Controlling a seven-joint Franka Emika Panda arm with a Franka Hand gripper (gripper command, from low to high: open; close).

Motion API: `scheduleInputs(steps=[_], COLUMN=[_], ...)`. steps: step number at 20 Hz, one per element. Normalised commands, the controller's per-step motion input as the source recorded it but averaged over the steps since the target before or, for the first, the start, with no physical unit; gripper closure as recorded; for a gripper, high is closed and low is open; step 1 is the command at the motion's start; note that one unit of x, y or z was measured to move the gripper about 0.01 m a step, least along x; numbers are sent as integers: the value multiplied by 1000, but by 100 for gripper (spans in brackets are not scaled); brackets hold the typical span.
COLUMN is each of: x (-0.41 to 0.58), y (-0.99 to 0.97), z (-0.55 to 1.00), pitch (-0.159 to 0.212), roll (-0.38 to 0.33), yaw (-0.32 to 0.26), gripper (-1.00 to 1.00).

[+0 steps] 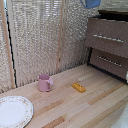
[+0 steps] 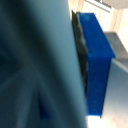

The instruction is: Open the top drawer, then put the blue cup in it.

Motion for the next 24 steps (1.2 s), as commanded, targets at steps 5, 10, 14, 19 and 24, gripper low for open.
scheduleInputs(steps=[5, 10, 14, 19, 24], x=[-220, -57, 0, 17, 0], y=[-669, -865, -922, -857, -513], z=[578, 709, 509, 27, -191], pitch=[3, -6, -62, -16, 0], roll=[221, 164, 143, 179, 121], yaw=[-38, -1, 0, 0, -36], gripper=[100, 100, 100, 100, 100])
